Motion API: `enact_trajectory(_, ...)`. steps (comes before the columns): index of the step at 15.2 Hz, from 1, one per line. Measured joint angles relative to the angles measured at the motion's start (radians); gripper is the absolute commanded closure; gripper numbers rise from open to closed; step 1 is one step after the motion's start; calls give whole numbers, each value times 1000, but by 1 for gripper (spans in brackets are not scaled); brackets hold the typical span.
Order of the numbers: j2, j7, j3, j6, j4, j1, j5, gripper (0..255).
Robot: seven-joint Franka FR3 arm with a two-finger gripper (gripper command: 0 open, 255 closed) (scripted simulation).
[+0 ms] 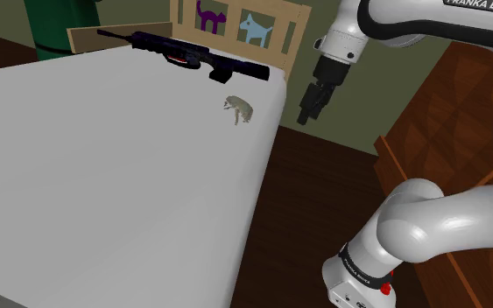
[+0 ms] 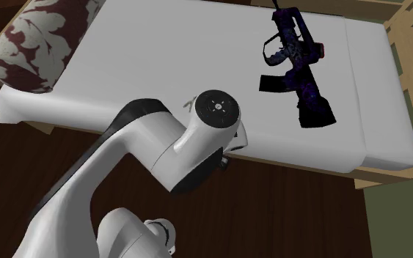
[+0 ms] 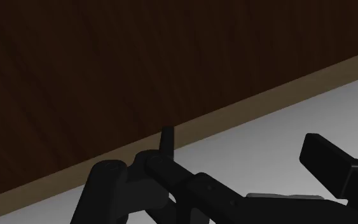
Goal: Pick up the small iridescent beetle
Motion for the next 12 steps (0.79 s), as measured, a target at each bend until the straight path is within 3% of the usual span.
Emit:
enact_trajectory(3, 35, 36, 17, 13, 26, 3, 23, 0)
enact_trajectory(12, 270, 301, 126, 81, 233, 16, 155, 0)
